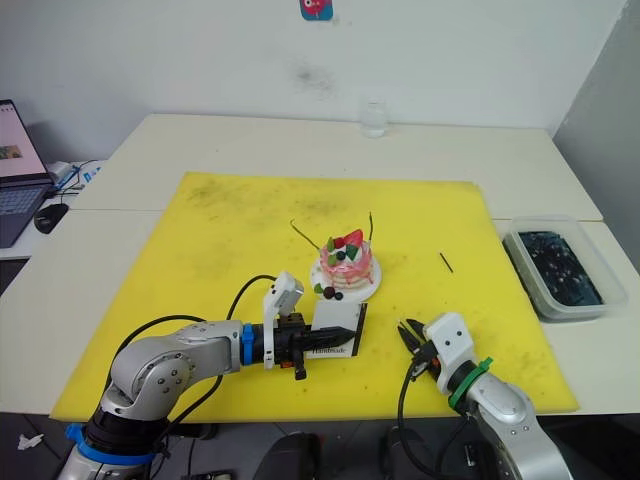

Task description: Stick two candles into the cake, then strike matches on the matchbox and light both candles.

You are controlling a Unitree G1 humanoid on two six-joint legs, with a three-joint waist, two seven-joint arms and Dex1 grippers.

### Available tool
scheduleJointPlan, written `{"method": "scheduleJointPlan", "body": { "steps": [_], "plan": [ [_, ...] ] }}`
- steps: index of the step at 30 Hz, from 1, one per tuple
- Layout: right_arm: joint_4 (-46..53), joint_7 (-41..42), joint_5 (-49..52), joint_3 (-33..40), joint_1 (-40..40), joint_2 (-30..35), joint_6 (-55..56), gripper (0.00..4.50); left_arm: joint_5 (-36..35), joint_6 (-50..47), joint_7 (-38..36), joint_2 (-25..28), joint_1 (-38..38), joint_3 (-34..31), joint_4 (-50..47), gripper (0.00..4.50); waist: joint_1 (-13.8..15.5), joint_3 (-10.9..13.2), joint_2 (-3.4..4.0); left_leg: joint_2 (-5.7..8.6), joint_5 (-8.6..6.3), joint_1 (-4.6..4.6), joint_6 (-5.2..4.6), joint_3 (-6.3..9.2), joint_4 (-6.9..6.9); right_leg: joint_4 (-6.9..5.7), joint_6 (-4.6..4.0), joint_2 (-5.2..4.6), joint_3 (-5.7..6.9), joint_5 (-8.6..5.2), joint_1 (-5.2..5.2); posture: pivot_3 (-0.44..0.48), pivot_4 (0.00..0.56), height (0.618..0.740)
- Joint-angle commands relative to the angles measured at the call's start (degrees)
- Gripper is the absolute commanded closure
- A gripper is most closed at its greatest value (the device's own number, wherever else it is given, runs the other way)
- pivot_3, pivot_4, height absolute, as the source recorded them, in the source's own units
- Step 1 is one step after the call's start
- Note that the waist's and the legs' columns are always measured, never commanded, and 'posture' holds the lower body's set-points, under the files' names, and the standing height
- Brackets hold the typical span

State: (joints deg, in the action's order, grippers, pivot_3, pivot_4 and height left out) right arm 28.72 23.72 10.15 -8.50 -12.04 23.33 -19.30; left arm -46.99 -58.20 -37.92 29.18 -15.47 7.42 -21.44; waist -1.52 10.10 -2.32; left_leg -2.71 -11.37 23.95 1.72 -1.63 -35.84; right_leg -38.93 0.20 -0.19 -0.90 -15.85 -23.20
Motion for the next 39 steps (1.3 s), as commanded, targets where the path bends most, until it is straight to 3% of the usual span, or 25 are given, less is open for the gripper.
{"method": "scheduleJointPlan", "body": {
  "steps": [1, 9, 16, 20, 25, 39],
  "plan": [
    [-0.5, 0.3, -0.2, -0.2, -0.2, -0.3, -0.4, 4.48, 0.1, 0.5, -0.6, -0.1, -0.6, -0.4, -0.7, 4.50, 0.0, 0.0, 0.00, 0.00, 0.00, 0.00, 0.00, 0.00, 0.00, 0.00, 0.00, 0.00, 0.00, 0.00, 0.00, 0.000, 0.150, 0.740],
    [5.4, 0.7, 1.4, 1.7, 0.1, 0.6, -3.3, 4.48, 0.2, 0.4, -0.6, -0.5, -0.9, -0.2, -0.7, 4.50, 0.0, 0.0, 0.00, 0.00, 0.00, 0.00, 0.00, 0.00, -0.01, -0.02, 0.00, 0.00, 0.00, 0.00, 0.00, 0.000, 0.150, 0.740],
    [24.3, 4.5, 5.4, 6.3, 6.3, 12.7, -20.3, 4.48, -3.4, -5.7, 1.6, -3.9, -4.9, -0.8, 1.0, 4.50, 0.1, 0.0, -0.01, 0.04, 0.00, 0.05, 0.00, -0.02, -0.14, -0.03, 0.09, 0.00, -0.02, 0.05, 0.01, 0.000, 0.150, 0.740],
    [29.9, 7.0, 9.9, 7.5, 13.0, 18.8, -29.4, 4.48, -5.3, -10.0, 3.1, -6.2, -8.3, -1.6, 2.8, 4.50, 0.1, 0.0, -0.01, 0.04, 0.00, 0.04, 0.00, 0.08, -0.15, -0.03, 0.11, 0.06, 0.05, 0.07, 0.04, 0.000, 0.150, 0.740],
    [31.3, 8.1, 13.5, 5.6, 18.1, 23.5, -34.2, 4.48, -4.7, -10.7, 2.9, -6.5, -9.4, -0.9, 3.1, 4.50, 0.0, 0.0, -0.02, 0.08, 0.00, 0.07, 0.00, 0.06, -0.13, 0.01, 0.09, 0.14, 0.02, 0.05, 0.03, 0.000, 0.150, 0.740],
    [29.3, 5.1, 12.7, -1.3, 23.4, 23.2, -38.9, 4.48, -4.3, -10.2, 3.5, -6.1, -8.5, -1.1, 1.6, 4.50, 0.0, 0.0, -0.02, 0.07, 0.00, 0.10, -0.01, 0.03, -0.15, 0.00, 0.10, 0.13, 0.00, 0.06, 0.01, 0.000, 0.150, 0.740]
  ]
}}
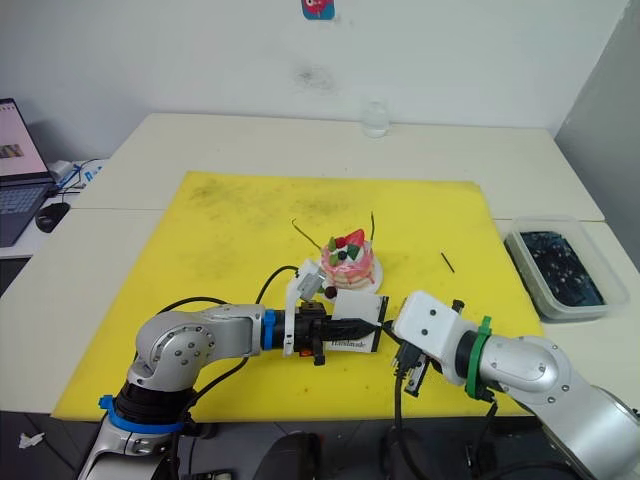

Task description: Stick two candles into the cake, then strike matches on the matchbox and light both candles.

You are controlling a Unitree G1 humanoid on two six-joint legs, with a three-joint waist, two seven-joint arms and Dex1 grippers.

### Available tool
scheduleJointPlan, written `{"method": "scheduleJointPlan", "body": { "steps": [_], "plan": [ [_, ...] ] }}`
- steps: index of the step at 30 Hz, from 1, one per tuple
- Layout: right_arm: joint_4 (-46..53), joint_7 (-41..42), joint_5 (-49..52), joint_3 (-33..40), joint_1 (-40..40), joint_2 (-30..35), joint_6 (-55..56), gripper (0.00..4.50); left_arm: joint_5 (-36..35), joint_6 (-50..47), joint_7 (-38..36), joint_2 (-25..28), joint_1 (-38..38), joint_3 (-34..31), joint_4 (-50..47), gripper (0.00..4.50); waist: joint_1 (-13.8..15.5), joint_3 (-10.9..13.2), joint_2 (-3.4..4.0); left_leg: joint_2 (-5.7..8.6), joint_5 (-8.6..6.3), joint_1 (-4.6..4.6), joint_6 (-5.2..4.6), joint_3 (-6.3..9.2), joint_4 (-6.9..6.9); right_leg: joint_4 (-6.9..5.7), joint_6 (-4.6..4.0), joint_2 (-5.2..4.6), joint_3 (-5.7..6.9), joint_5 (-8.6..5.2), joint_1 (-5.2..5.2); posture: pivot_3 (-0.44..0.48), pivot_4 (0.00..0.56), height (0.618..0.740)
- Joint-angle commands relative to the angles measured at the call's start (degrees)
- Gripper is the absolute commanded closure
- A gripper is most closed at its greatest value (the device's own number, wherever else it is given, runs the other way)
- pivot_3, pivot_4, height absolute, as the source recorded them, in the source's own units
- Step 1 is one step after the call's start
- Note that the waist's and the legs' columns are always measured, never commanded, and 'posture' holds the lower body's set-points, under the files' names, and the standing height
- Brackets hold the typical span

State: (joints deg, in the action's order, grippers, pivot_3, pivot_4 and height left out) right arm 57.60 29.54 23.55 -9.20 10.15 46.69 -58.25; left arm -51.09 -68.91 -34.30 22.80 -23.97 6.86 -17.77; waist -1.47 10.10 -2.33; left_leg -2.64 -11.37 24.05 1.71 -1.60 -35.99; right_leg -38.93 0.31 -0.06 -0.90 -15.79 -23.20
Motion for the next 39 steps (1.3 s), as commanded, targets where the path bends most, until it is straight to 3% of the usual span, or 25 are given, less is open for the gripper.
{"method": "scheduleJointPlan", "body": {
  "steps": [1, 29, 39],
  "plan": [
    [0.2, -0.9, -0.8, -0.8, 1.5, -0.3, 0.0, 4.48, -0.2, 0.5, -0.1, 0.3, 0.1, -0.6, -2.2, 4.50, 0.0, 0.0, 0.00, 0.00, 0.00, 0.00, 0.00, 0.02, 0.00, 0.00, 0.00, 0.00, 0.02, 0.00, 0.00, 0.000, 0.150, 0.740],
    [-1.9, -2.9, -3.1, -4.3, 1.8, -0.3, -2.0, 4.48, 1.6, 3.9, -2.0, 1.3, 2.2, 0.9, -5.3, 4.50, 0.0, 0.0, 0.00, -0.01, 0.00, 0.00, 0.00, 0.01, 0.00, 0.00, 0.00, 0.00, 0.01, 0.00, 0.00, 0.000, 0.150, 0.740],
    [-1.9, -4.3, -2.6, -4.9, 3.0, -3.1, -2.9, 4.48, 2.4, 5.4, -4.1, 2.5, 2.8, 2.7, -5.4, 4.50, 0.0, 0.0, 0.00, -0.02, 0.00, 0.00, 0.00, 0.00, 0.01, 0.00, 0.00, 0.00, 0.00, 0.00, -0.01, 0.000, 0.150, 0.740]
  ]
}}
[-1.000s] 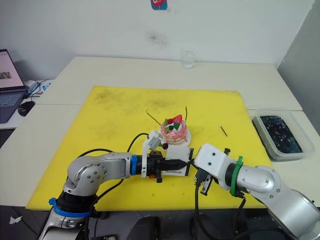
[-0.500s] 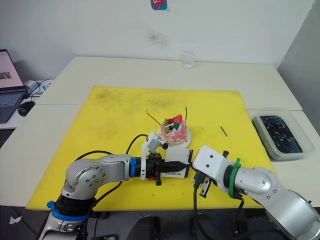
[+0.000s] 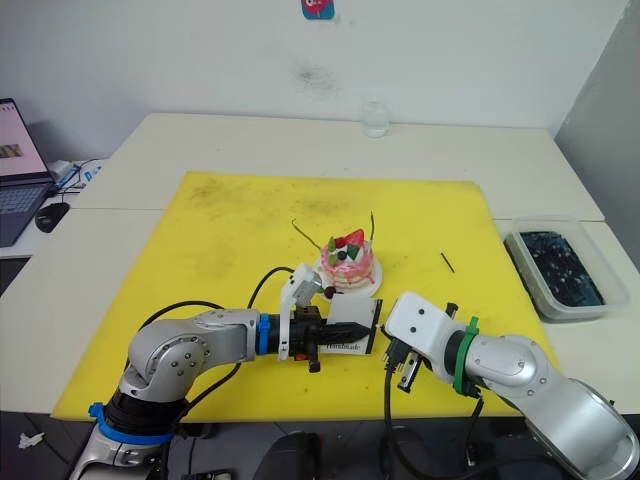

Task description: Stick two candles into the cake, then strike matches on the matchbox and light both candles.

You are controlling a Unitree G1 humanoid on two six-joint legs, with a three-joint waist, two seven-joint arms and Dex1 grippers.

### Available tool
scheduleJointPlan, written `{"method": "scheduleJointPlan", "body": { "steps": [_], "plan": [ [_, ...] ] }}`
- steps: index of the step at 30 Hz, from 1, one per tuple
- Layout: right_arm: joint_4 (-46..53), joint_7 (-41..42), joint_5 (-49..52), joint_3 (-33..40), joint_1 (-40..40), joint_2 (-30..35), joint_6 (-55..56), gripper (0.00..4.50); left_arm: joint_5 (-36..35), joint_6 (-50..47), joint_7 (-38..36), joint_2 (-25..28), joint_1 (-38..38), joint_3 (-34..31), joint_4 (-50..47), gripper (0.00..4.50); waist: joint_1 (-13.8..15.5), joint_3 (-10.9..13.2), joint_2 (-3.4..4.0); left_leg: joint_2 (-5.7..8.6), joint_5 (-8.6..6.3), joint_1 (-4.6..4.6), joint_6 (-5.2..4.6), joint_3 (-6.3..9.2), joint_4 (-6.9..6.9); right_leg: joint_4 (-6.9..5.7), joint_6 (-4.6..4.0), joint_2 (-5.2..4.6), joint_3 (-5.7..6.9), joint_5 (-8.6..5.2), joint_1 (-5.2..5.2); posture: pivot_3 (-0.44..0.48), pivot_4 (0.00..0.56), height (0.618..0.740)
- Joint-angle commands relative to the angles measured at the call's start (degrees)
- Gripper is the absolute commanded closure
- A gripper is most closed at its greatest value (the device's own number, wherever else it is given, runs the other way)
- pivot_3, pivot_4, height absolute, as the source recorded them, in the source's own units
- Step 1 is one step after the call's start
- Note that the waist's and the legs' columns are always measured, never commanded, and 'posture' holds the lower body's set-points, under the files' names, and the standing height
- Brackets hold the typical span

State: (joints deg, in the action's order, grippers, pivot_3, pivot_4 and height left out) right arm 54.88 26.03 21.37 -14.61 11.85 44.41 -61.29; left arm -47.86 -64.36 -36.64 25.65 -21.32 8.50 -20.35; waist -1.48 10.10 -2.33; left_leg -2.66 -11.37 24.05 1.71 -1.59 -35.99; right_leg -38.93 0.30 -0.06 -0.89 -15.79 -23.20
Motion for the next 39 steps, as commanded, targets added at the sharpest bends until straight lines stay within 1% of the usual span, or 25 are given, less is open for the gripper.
{"method": "scheduleJointPlan", "body": {
  "steps": [1, 9, 26, 39],
  "plan": [
    [1.0, -0.8, -0.4, 0.5, 1.3, -1.0, 0.0, 4.48, -0.7, 0.9, -1.7, -0.4, 0.2, 1.1, -2.7, 4.50, 0.0, 0.0, 0.00, 0.00, 0.00, 0.00, 0.00, 0.00, 0.00, 0.00, 0.00, 0.00, 0.00, 0.00, 0.00, 0.000, 0.150, 0.740],
    [2.0, 0.7, 0.5, 0.2, 1.0, -0.9, 0.3, 4.48, -0.7, 0.2, -1.9, -0.5, 0.2, 1.0, -2.1, 4.50, 0.0, 0.0, 0.00, -0.01, 0.00, 0.00, 0.00, 0.00, 0.00, 0.00, 0.00, 0.00, 0.01, 0.00, 0.00, 0.000, 0.150, 0.740],
    [3.3, 3.2, 0.8, 3.3, -0.8, 2.0, 1.4, 4.48, -0.2, -1.5, -2.9, -0.1, -1.0, -0.3, 1.9, 4.50, 0.0, 0.0, 0.00, 0.00, 0.00, 0.00, 0.00, 0.00, 0.00, 0.00, 0.00, 0.00, 0.00, 0.00, 0.00, 0.000, 0.150, 0.740],
    [1.9, 2.6, -0.3, 0.7, -0.1, 1.1, 1.9, 4.48, -0.5, -1.6, -4.0, -0.2, -0.9, -0.3, 1.5, 4.50, 0.0, 0.0, 0.00, 0.00, 0.00, 0.00, 0.00, 0.00, 0.00, 0.00, 0.00, 0.00, 0.00, 0.00, -0.01, 0.000, 0.150, 0.740]
  ]
}}
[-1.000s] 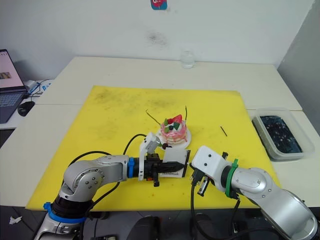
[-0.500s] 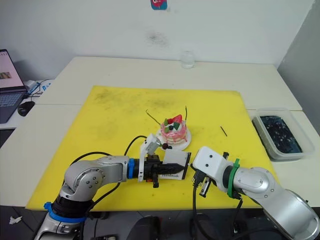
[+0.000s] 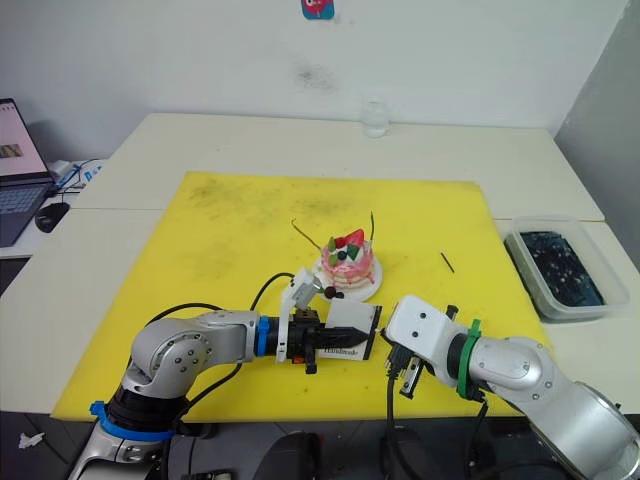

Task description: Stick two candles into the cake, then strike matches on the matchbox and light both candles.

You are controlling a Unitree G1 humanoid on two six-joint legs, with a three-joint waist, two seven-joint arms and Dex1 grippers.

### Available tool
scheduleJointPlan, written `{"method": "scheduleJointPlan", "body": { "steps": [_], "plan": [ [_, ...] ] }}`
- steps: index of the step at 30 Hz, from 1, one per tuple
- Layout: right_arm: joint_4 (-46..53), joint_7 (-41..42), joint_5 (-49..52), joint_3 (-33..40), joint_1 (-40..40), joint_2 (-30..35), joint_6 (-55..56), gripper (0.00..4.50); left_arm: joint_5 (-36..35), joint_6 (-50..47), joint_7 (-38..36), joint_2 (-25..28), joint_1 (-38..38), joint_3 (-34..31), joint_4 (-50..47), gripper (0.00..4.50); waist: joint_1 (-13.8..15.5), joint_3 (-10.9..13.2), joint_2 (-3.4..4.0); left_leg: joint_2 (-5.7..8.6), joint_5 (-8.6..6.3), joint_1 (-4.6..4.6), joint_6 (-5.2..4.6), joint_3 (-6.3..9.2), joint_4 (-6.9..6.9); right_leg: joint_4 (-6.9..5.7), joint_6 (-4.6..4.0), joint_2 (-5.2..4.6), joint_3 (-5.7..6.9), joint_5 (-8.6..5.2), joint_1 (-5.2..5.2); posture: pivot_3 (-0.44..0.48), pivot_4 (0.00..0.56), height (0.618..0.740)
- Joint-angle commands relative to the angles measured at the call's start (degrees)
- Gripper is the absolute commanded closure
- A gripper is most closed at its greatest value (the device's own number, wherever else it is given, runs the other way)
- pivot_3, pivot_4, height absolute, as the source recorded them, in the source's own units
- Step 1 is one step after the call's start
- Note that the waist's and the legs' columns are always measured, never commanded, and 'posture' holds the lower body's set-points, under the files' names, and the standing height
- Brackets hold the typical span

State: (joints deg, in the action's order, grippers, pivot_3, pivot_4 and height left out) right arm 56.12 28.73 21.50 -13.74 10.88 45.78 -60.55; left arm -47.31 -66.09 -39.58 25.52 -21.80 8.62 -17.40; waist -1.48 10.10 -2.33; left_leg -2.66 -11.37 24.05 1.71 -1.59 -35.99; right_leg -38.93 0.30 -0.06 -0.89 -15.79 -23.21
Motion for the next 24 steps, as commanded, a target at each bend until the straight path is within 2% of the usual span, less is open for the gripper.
{"method": "scheduleJointPlan", "body": {
  "steps": [1, 24],
  "plan": [
    [0.5, -0.1, -0.5, -0.3, 0.9, -0.3, 1.2, 4.48, -1.0, 0.2, -1.1, 0.0, -0.4, -0.4, -1.5, 4.50, 0.0, 0.0, 0.00, 0.00, 0.00, 0.00, 0.00, 0.00, 0.00, 0.00, 0.00, 0.00, 0.00, 0.00, 0.00, 0.000, 0.150, 0.740],
    [-1.2, -2.2, -2.4, -3.0, 1.4, -2.3, 0.8, 4.48, -1.0, 1.2, -3.3, 0.8, 0.1, 1.0, -3.3, 4.50, 0.0, 0.0, 0.00, -0.01, 0.00, 0.00, 0.00, 0.00, 0.00, 0.00, 0.00, 0.00, 0.00, 0.00, 0.00, 0.000, 0.150, 0.740]
  ]
}}
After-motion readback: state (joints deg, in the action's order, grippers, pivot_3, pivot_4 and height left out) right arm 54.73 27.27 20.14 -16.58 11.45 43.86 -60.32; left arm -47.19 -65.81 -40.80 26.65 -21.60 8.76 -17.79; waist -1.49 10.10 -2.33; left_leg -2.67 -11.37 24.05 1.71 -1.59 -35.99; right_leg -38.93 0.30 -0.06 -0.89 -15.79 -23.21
